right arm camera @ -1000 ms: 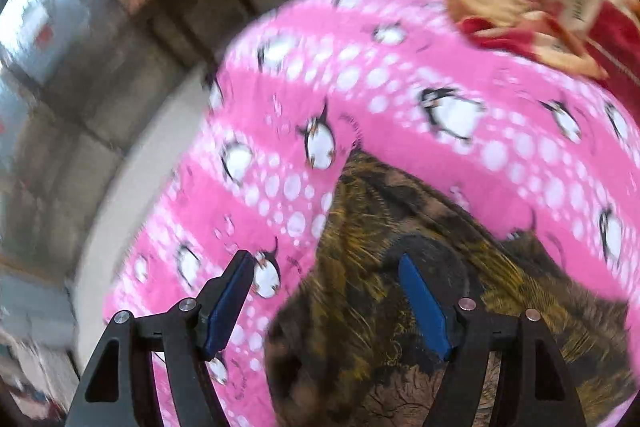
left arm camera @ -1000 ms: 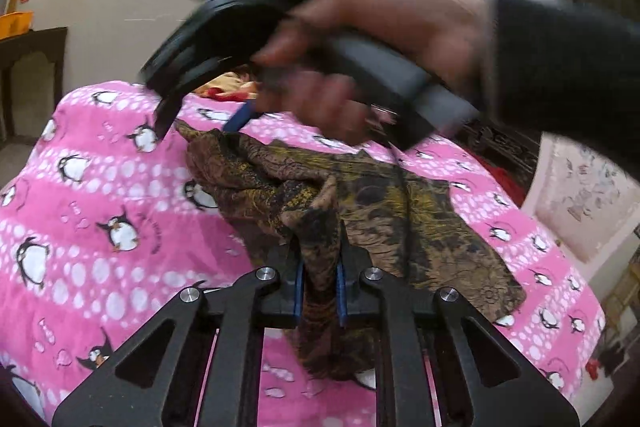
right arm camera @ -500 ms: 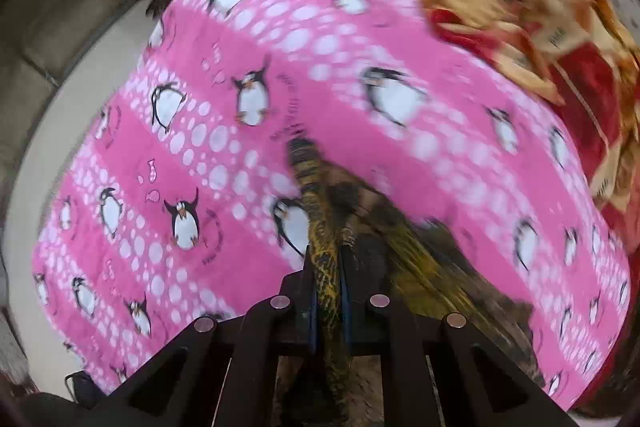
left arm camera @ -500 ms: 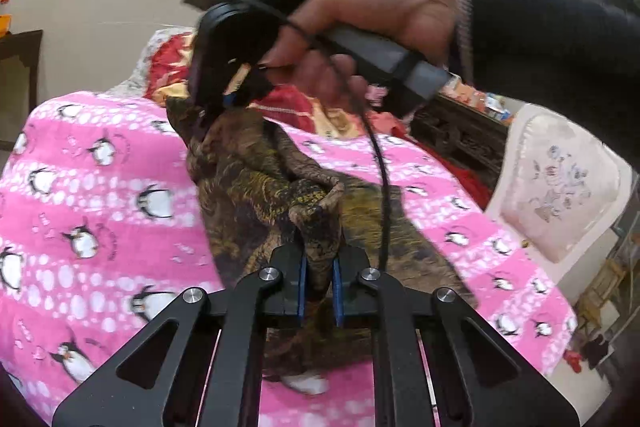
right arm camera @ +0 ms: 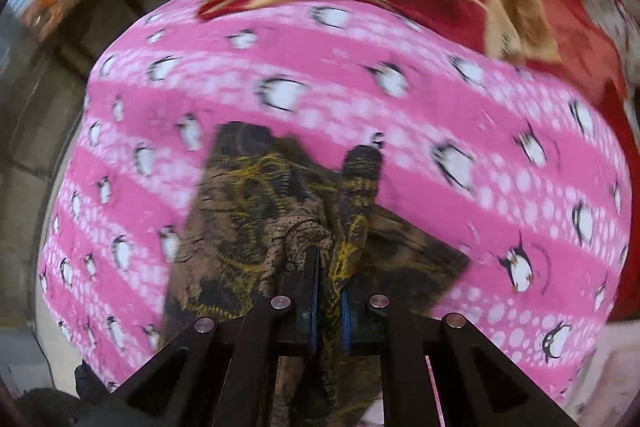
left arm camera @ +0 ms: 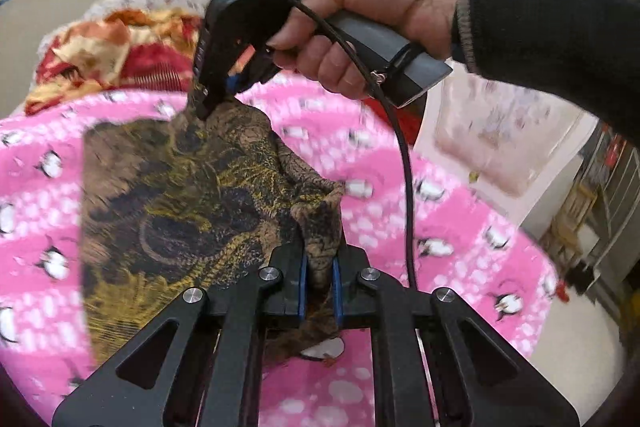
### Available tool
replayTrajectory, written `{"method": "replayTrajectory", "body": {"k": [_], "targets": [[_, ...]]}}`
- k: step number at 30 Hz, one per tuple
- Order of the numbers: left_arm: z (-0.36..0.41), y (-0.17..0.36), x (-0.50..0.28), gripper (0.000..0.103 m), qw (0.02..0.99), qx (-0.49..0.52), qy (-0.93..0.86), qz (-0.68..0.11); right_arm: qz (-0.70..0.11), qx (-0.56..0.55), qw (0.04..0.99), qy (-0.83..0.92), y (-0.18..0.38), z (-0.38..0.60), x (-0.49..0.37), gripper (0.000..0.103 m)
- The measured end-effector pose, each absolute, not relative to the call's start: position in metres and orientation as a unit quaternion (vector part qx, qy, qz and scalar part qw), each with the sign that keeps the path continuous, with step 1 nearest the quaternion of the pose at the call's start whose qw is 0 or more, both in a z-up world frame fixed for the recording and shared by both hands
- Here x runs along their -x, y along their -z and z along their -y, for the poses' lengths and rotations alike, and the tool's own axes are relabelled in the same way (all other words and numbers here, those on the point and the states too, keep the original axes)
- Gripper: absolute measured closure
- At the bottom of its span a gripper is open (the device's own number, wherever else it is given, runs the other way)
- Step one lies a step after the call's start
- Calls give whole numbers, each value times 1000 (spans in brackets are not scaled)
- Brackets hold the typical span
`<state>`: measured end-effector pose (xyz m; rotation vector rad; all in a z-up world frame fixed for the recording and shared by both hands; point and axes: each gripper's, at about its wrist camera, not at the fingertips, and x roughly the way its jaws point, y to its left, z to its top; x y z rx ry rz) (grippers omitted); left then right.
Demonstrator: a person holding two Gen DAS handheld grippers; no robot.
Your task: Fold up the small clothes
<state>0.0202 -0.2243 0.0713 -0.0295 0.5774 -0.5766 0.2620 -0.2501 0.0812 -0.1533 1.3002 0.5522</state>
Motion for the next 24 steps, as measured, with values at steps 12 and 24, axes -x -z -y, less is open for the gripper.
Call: {"method": "replayTrajectory", "body": {"k": [12,24], "targets": [[238,-52,-7,79,878,21,320,-355,-526,-71,829,-178,-53,332,-259,70],[95,-52,-23,89,900,142,165,-377,-417,73,832,-359,-86,288,-67,70]]}}
